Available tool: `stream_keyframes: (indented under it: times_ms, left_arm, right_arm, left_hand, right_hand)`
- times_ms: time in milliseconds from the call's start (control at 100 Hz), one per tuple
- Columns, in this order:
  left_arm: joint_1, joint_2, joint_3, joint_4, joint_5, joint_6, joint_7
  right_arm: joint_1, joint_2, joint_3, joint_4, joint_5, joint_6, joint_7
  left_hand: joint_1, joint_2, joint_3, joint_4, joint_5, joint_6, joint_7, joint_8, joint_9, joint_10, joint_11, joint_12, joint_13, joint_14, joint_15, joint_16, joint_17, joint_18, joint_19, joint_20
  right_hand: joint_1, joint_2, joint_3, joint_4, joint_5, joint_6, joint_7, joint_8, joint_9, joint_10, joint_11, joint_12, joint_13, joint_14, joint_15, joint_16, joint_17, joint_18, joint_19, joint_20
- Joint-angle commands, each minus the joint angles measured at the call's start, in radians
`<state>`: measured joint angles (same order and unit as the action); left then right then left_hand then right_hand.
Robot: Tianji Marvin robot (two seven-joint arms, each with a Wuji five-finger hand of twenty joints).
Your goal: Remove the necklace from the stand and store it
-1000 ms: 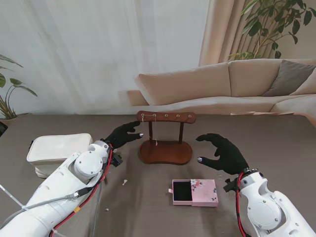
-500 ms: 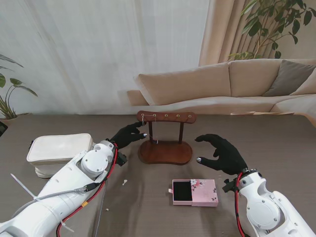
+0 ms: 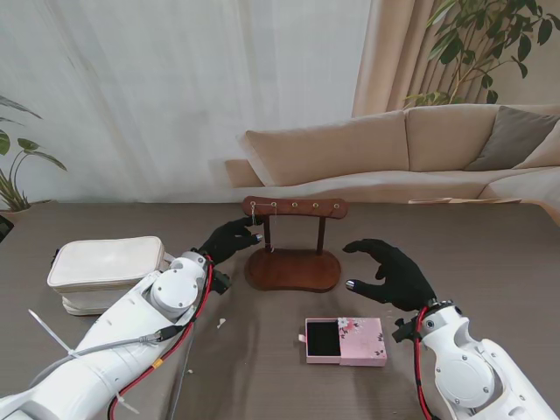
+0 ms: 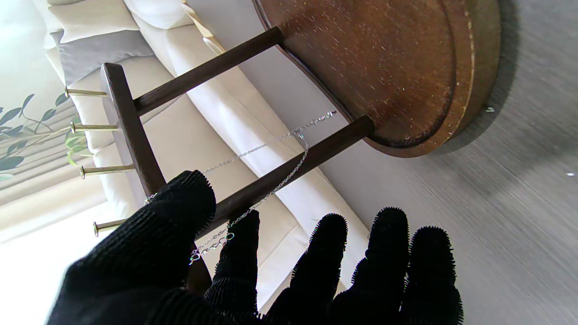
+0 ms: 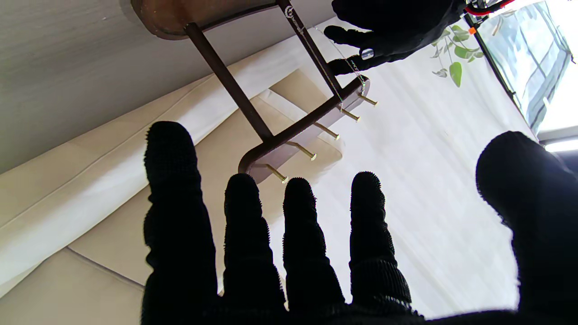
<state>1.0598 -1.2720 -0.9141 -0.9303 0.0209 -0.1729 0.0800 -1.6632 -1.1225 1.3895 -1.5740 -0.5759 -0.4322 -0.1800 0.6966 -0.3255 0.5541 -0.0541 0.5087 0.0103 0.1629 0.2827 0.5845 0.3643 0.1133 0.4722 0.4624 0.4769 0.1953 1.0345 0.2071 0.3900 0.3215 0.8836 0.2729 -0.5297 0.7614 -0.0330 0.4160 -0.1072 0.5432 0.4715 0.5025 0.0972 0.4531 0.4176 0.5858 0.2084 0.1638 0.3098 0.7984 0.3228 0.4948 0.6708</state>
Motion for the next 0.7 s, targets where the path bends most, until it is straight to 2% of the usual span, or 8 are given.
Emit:
stream_keyframes:
  times_ms: [0,280,580,690]
  left_arm:
    - [0.002,-0.015,0.002,0.003,-0.008,-0.001,-0.014]
    - [0.003,-0.03,0.005,0.016,-0.025,-0.008,0.017]
    - [0.002,-0.06,0.0,0.033,-0.087,-0.027,0.059]
    - [0.0,-0.068,0.001,0.038,-0.1,-0.031,0.068]
  right_arm:
    - [-0.005,-0.004,-0.005,-0.004,0.003,0.001,0.017]
    - [-0.007,-0.003,-0.01,-0.006,0.009,0.003,0.024]
    - [-0.008,-0.003,-0.014,-0.008,0.012,0.006,0.026]
    - [-0.008,-0.003,-0.015,-0.008,0.014,0.006,0.026]
  left_hand:
    - [0.007,-0.039,0.014,-0.02,0.038,-0.007,0.074,0.053,0.023,-0.021,0.009,0.021,0.039,0.014,0.019,0.019,0.007,0.01,0.001,0.025]
    - [0.035,-0.036,0.039,-0.021,0.058,0.008,0.145,0.148,0.054,-0.02,0.021,0.042,0.065,0.022,0.028,0.027,0.018,0.018,0.007,0.031]
    - [0.108,-0.046,0.084,-0.021,0.11,-0.002,0.184,0.173,0.1,-0.022,0.04,0.071,0.104,0.027,0.042,0.04,0.033,0.022,0.027,0.052]
    - [0.16,-0.057,0.061,-0.049,0.134,-0.006,0.201,0.202,0.119,-0.026,0.043,0.092,0.12,0.028,0.046,0.05,0.037,0.02,0.037,0.074]
  right_hand:
    - [-0.004,0.027,-0.049,0.01,0.024,-0.02,-0.016,-0.025,0.018,-0.009,-0.013,-0.015,0.006,-0.009,-0.007,-0.004,-0.591,0.014,-0.027,0.033]
    - [0.002,0.035,-0.057,0.01,0.026,-0.021,-0.016,-0.026,0.02,-0.009,-0.013,-0.015,0.007,-0.009,-0.007,-0.004,-0.591,0.013,-0.027,0.034]
    - [0.008,0.044,-0.063,0.011,0.026,-0.021,-0.015,-0.026,0.021,-0.011,-0.013,-0.015,0.008,-0.01,-0.007,-0.004,-0.59,0.014,-0.027,0.034]
    - [0.01,0.047,-0.066,0.011,0.027,-0.021,-0.015,-0.026,0.021,-0.01,-0.012,-0.015,0.008,-0.009,-0.007,-0.004,-0.59,0.014,-0.028,0.035]
